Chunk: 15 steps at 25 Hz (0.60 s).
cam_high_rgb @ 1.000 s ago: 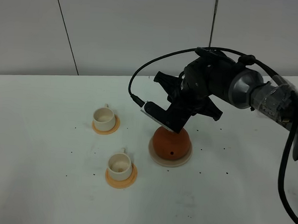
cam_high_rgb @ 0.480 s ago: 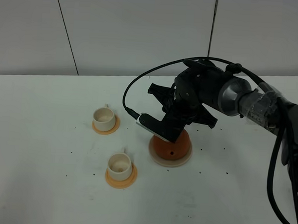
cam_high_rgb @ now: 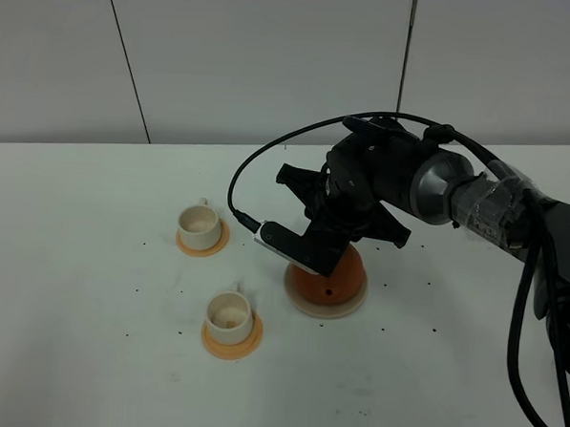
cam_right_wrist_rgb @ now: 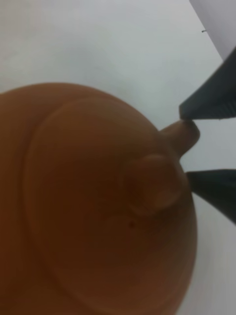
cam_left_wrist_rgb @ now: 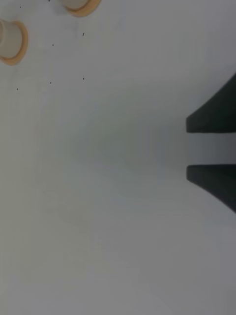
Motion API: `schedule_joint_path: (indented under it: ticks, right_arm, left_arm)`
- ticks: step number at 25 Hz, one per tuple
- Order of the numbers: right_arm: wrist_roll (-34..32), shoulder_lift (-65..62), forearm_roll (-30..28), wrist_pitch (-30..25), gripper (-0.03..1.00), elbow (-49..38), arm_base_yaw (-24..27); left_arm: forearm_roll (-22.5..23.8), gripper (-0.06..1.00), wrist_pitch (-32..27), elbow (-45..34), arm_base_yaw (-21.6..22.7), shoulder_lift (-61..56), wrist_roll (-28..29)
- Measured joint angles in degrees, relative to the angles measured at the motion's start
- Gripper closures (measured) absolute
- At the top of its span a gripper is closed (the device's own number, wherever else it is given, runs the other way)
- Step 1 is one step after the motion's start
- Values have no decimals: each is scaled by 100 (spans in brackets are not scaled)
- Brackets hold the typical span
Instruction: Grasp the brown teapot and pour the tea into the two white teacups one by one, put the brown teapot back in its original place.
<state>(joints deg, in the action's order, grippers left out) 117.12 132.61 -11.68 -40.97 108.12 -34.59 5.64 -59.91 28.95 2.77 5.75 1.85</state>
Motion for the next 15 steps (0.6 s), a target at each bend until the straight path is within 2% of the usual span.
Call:
schedule_joint_path:
  ticks: [15]
  right_arm:
    - [0, 0, 0, -113, 72, 0, -2]
  left_arm:
    - [0, 71, 0, 0, 0, 0, 0]
